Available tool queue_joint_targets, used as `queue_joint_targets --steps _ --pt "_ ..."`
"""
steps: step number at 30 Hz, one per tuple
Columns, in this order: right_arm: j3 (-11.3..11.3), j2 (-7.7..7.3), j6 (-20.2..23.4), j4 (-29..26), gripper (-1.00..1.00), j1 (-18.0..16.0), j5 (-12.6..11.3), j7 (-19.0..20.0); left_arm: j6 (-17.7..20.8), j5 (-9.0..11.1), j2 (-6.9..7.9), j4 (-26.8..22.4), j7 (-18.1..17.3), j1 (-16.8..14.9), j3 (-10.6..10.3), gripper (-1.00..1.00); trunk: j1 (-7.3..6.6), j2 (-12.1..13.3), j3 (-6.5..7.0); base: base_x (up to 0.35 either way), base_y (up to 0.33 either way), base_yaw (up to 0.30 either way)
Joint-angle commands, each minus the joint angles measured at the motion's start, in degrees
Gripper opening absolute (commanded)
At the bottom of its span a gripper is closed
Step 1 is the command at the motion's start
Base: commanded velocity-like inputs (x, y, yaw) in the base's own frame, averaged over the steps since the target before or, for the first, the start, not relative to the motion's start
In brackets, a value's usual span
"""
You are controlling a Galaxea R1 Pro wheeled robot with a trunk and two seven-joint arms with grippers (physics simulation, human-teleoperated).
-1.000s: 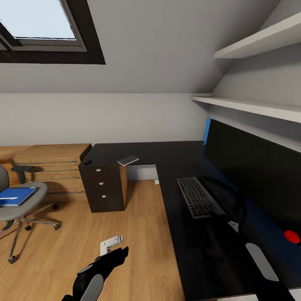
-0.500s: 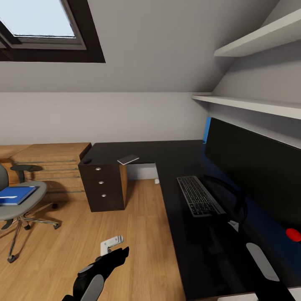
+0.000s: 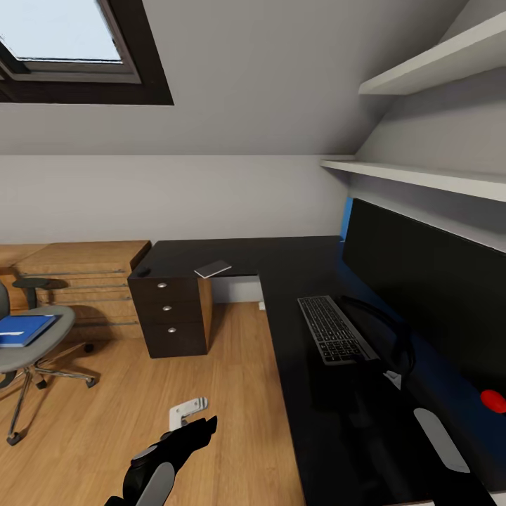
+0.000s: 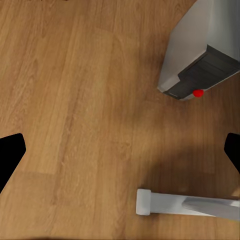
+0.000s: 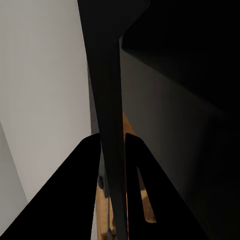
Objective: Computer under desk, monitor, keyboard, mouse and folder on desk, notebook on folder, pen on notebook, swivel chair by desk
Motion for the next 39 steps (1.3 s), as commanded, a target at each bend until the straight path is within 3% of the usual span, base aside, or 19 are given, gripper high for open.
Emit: queue_joint_targets --steps 1,16,17,39 --pt "-0.18 0.00 0.34 0.18 -1.00 -0.02 1.27 -0.39 0.03 0.57 0.06 -0.08 0.59 -0.05 -0.14 1.00 0.00 -0.03 -0.07 0.014 -0.013 0.000" --pt "-0.17 0.00 0.34 0.19 -1.00 -0.05 1.26 -0.46 0.03 0.56 0.06 -0.06 0.58 -0.05 -0.15 1.00 0.00 -0.03 -0.07 0.002 -0.002 0.000" --pt "-0.18 0.00 0.34 0.17 1.00 -0.04 1.26 -0.47 0.03 0.57 0.06 -0.06 0.58 -0.05 -0.15 1.00 0.00 -0.03 -0.07 0.000 0.000 0.000" --pt "-0.18 -0.03 0.35 0.10 1.00 -0.01 1.27 -0.43 -0.18 0.55 0.06 -0.06 0.58 -0.05 -0.14 1.00 0.00 -0.03 -0.07 0.031 -0.047 0.000"
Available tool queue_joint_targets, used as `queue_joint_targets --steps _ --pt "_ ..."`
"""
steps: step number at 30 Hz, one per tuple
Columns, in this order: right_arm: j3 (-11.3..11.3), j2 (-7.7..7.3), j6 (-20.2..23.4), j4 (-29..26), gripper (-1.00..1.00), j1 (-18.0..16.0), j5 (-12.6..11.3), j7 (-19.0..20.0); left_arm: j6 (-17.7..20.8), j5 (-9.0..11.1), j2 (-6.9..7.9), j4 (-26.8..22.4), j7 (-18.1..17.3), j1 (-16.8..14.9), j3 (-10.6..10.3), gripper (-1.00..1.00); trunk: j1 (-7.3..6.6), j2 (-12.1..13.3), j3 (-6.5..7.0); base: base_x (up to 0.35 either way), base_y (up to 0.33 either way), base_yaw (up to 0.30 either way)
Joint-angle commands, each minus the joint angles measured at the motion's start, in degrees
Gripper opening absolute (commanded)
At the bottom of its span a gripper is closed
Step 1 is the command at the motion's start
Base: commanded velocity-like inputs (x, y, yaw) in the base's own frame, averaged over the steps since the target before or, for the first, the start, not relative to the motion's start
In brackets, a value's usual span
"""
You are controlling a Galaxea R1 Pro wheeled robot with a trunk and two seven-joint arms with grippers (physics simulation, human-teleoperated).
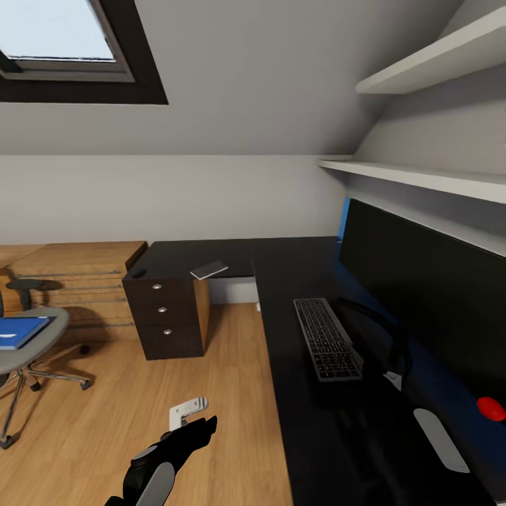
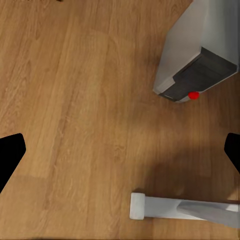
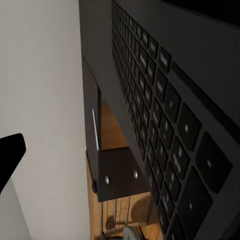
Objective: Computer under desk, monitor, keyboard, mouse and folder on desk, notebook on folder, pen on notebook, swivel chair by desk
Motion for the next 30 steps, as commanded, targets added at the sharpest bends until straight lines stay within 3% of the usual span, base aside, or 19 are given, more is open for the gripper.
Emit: queue_joint_targets --steps 1,14,30 --pt "-0.12 0.01 0.32 0.02 1.00 -0.04 -0.14 0.11 0.04 0.58 0.06 -0.08 0.59 -0.07 -0.16 1.00 0.01 -0.03 -0.06 0.054 -0.071 0.000" --pt "-0.03 0.05 0.28 0.02 1.00 -0.04 -0.14 0.13 0.11 0.52 0.06 -0.08 0.59 -0.06 -0.14 1.00 0.01 -0.03 -0.06 -0.019 -0.019 0.000" --pt "-0.03 0.05 0.27 0.02 1.00 -0.04 -0.05 0.13 0.15 0.51 0.06 -0.08 0.59 -0.06 -0.14 1.00 0.01 -0.03 -0.06 -0.295 -0.143 0.000"
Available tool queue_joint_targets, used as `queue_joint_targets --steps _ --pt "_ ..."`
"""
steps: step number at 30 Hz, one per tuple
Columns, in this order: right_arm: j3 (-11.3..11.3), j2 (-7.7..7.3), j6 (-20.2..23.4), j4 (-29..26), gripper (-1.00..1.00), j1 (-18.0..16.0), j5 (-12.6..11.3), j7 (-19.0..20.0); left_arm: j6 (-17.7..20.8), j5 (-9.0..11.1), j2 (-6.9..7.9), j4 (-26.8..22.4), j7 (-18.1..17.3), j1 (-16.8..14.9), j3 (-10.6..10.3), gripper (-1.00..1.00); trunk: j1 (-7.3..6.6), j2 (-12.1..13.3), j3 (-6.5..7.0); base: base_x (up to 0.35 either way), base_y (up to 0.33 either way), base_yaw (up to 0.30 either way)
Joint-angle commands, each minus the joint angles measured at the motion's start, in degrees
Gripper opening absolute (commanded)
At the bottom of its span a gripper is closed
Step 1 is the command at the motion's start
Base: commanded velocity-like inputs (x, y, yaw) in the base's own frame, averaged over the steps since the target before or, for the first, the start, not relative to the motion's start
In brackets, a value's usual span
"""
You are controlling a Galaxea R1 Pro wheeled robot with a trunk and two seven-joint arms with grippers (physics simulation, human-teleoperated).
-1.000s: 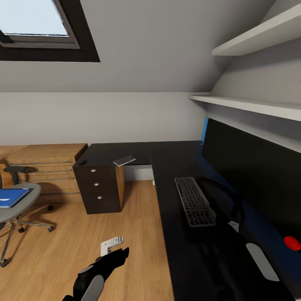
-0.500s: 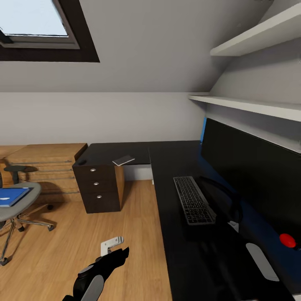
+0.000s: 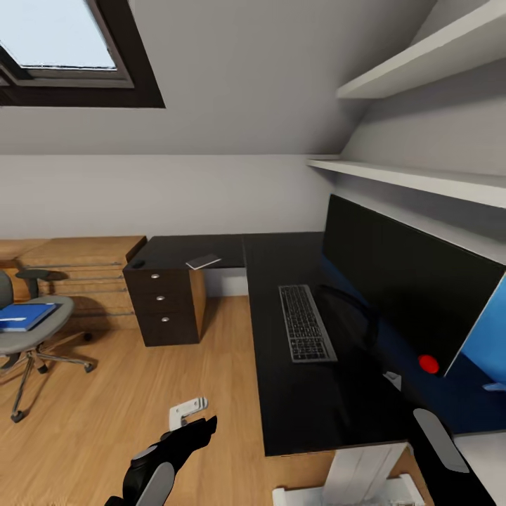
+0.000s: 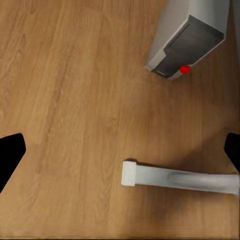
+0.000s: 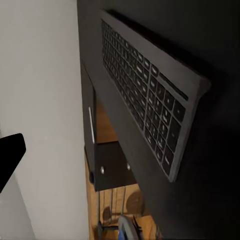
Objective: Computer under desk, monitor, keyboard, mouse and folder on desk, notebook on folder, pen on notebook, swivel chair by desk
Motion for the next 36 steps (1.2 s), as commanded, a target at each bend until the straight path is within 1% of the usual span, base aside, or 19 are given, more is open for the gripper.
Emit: queue_joint_targets --steps 1,9,16,18,19,21,23,24,25,26,28,29,30,31,32,33,34,36 --pt "-0.11 0.01 0.30 0.03 1.00 -0.07 -0.13 0.11 0.04 0.56 0.08 -0.09 0.59 -0.05 -0.14 1.00 -0.03 -0.04 -0.06 -0.300 -0.193 0.000" --pt "-0.06 0.01 0.28 0.05 1.00 -0.04 -0.13 0.11 0.06 0.66 0.14 -0.05 0.59 -0.05 0.00 1.00 -0.03 -0.04 -0.06 -0.300 -0.179 0.000" --pt "0.08 0.08 0.20 0.11 1.00 -0.05 -0.07 0.10 0.07 0.67 0.20 0.06 0.59 -0.05 0.68 1.00 -0.03 -0.04 -0.06 -0.314 -0.136 0.000" --pt "0.12 0.09 0.19 0.19 1.00 -0.04 -0.06 0.06 0.06 0.65 0.21 0.07 0.59 -0.05 1.52 1.00 -0.03 -0.04 -0.06 -0.321 -0.127 0.000" --pt "0.14 0.09 0.16 0.48 1.00 -0.04 -0.05 0.06 0.10 0.62 0.22 0.08 0.59 -0.05 2.39 1.00 -0.03 -0.04 -0.06 -0.322 -0.125 0.000" --pt "0.21 0.12 0.12 1.02 1.00 -0.05 -0.03 0.08 0.14 0.60 0.24 0.08 0.57 -0.05 3.46 1.00 -0.03 -0.04 -0.06 -0.322 -0.125 0.000" --pt "0.44 0.60 -0.63 2.58 1.00 -0.10 0.57 0.09 0.24 0.53 0.39 0.13 0.53 -0.05 5.70 1.00 -0.03 -0.04 -0.06 -0.323 -0.125 0.000" --pt "0.59 0.91 -1.19 3.00 1.00 -0.10 0.98 0.10 0.25 0.52 0.46 0.14 0.53 -0.05 6.17 1.00 -0.03 -0.04 -0.06 -0.323 -0.124 0.000" --pt "0.82 1.25 -1.95 3.37 1.00 -0.11 1.53 0.10 0.26 0.51 0.57 0.14 0.52 -0.05 6.58 1.00 -0.03 -0.04 -0.06 -0.323 -0.124 0.000" --pt "1.49 2.00 -4.12 3.91 1.00 -0.11 3.24 0.12 0.27 0.51 0.99 0.29 0.51 -0.05 7.17 1.00 -0.03 -0.04 -0.06 -0.324 -0.122 0.000" --pt "2.39 2.76 -7.19 4.35 1.00 -0.12 5.72 0.11 0.27 0.55 1.71 0.93 0.48 -0.05 7.54 1.00 -0.03 -0.04 -0.06 -0.324 -0.117 0.000" --pt "3.38 3.42 -10.98 4.85 1.00 -0.12 8.68 0.11 0.23 0.60 2.71 2.21 0.41 -0.05 7.77 1.00 -0.03 -0.04 -0.06 -0.325 -0.108 0.000" --pt "3.84 3.72 -13.05 5.22 1.00 -0.12 10.20 0.11 0.21 0.63 3.21 3.03 0.36 -0.05 7.84 1.00 -0.03 -0.04 -0.06 -0.325 -0.105 0.000" --pt "4.62 4.30 -17.16 6.33 1.00 -0.12 13.07 0.18 0.18 0.64 4.04 4.86 0.23 -0.05 7.89 1.00 -0.03 -0.04 -0.06 -0.326 -0.102 0.000" --pt "4.90 4.57 -19.08 7.00 1.00 -0.12 14.32 0.25 0.15 0.64 4.33 5.78 0.18 -0.05 7.90 1.00 -0.03 -0.04 -0.06 -0.326 -0.100 0.000" --pt "5.31 5.03 -22.36 8.21 1.00 -0.12 16.32 0.44 0.04 0.61 4.77 7.62 0.08 -0.05 7.89 1.00 -0.03 -0.04 -0.06 -0.326 -0.097 0.000" --pt "5.46 5.21 -23.63 8.67 1.00 -0.12 17.05 0.51 -0.06 0.59 4.93 8.52 0.04 -0.05 7.88 1.00 -0.03 -0.04 -0.06 -0.327 -0.089 0.000" --pt "5.75 5.71 -26.69 10.03 1.00 -0.12 18.90 0.69 -0.35 0.49 5.32 11.98 -0.01 -0.05 7.87 1.00 -0.03 -0.04 -0.06 -0.329 -0.050 0.000"
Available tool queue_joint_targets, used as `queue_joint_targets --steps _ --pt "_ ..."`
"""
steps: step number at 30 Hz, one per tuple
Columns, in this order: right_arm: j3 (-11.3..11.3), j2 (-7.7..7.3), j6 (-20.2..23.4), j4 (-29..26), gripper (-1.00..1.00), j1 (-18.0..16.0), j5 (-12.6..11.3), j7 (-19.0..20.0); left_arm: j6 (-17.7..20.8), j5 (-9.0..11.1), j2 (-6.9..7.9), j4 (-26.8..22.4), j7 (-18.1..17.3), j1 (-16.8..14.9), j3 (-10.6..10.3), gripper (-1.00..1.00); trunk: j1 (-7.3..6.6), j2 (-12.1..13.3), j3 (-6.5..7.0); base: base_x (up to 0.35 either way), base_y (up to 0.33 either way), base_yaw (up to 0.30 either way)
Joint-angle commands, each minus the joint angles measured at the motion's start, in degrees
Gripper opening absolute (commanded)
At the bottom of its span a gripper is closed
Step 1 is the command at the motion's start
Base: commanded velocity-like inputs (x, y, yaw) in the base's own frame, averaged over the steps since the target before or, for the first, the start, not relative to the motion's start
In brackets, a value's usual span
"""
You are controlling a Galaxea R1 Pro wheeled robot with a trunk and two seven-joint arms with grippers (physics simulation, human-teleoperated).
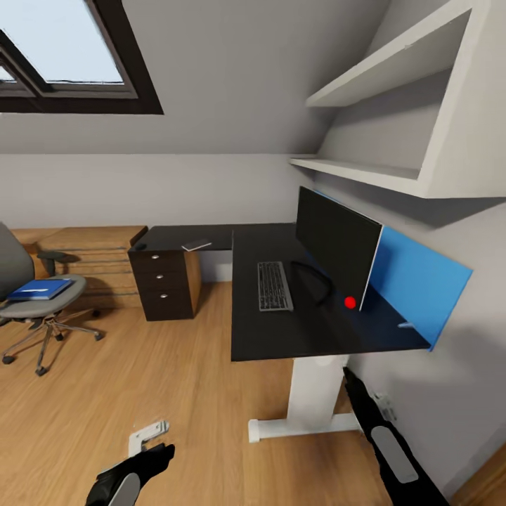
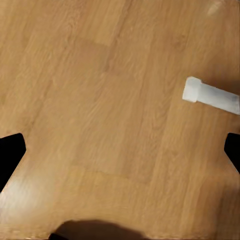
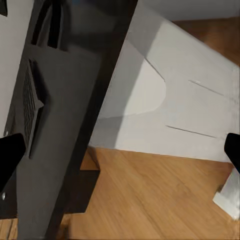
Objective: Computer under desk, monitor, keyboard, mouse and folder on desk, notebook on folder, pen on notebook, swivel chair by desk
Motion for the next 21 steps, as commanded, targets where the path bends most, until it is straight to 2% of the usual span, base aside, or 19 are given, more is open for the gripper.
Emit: queue_joint_targets --steps 1,5,8,9,10,12,14,16,18,21 --pt "0.08 0.07 -0.65 0.32 1.00 -0.02 -0.30 0.32 -0.04 0.54 0.14 0.87 0.58 -0.05 -0.18 1.00 -0.04 -0.04 -0.06 -0.331 -0.031 0.000" --pt "0.54 0.08 -1.89 3.08 1.00 0.03 1.09 0.34 -0.28 0.29 0.35 6.36 0.66 -0.05 -0.18 1.00 -0.04 -0.04 -0.06 -0.332 -0.016 0.000" --pt "3.05 -0.09 -2.16 7.42 1.00 0.04 4.50 0.29 -0.38 0.12 0.39 9.50 0.73 -0.05 -0.19 1.00 -0.04 -0.04 -0.06 -0.329 0.013 0.000" --pt "5.20 -0.08 -2.36 10.46 1.00 0.05 7.57 0.16 -0.70 0.06 0.42 10.79 0.74 -0.05 -0.20 1.00 -0.04 -0.04 -0.06 -0.303 0.082 0.000" --pt "6.37 -0.08 -2.51 12.11 1.00 0.05 9.39 0.09 -1.04 0.06 0.42 11.40 0.74 -0.05 -0.22 1.00 -0.04 -0.04 -0.06 -0.292 0.106 0.000" --pt "10.61 0.01 -4.67 18.71 1.00 0.05 17.39 -0.12 -3.88 0.08 0.44 13.89 0.62 -0.05 -0.27 1.00 -0.04 -0.04 -0.06 -0.260 0.155 0.000" --pt "11.91 0.04 -6.92 21.35 1.00 0.05 21.00 -0.18 -6.03 0.10 0.43 15.14 0.23 -0.05 -0.35 1.00 -0.04 -0.04 -0.06 -0.243 0.179 0.000" --pt "13.32 0.13 -12.70 25.14 1.00 0.05 25.68 -0.24 -10.29 0.11 0.42 17.42 -1.59 -0.06 -1.16 1.00 -0.04 -0.04 -0.06 -0.169 0.123 0.000" --pt "13.83 0.20 -16.65 28.36 1.00 0.05 27.30 -0.27 -12.36 0.09 0.42 18.75 -3.19 -0.05 -2.31 1.00 -0.04 -0.04 -0.06 -0.089 0.063 0.000" --pt "14.30 0.29 -19.75 34.33 1.00 0.05 28.41 -0.19 -13.78 0.02 0.41 19.67 -4.38 -0.05 -3.42 1.00 -0.48 0.76 0.30 -0.040 0.028 0.000"
